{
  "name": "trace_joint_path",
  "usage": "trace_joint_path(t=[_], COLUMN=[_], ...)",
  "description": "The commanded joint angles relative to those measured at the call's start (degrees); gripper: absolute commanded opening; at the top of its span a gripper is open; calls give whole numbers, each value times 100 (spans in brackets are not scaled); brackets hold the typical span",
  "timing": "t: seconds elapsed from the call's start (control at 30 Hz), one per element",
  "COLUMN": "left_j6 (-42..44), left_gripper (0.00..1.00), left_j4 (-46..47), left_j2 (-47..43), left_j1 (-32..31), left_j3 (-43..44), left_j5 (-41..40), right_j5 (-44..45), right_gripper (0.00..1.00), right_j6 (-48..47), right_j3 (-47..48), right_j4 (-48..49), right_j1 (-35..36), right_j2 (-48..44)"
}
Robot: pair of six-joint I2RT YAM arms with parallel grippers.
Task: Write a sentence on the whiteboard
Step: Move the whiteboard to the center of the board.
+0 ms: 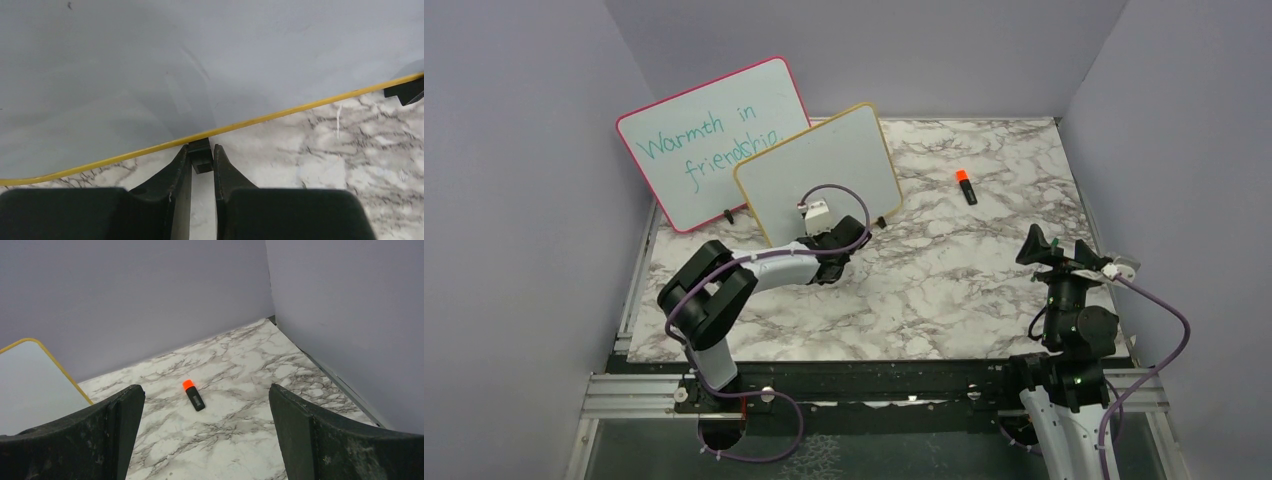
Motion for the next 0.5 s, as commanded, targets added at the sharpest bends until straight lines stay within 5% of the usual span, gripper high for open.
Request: trace_joint_path(t=[0.0, 0.47], left_j6=[-91, -666], left_gripper=[0, 0], left_j4=[-256, -521], left_j2=[-219, -206], left_j1=[-524, -1771], left_j3=[-204, -60], left_j5=[298, 202], right_j5=[-61, -28], right_gripper=[100, 100], right_j6=[55, 71], right_j3=[-45, -19], right_j4=[196, 195], right_j1=[-26, -22], right_j2=[-118, -229])
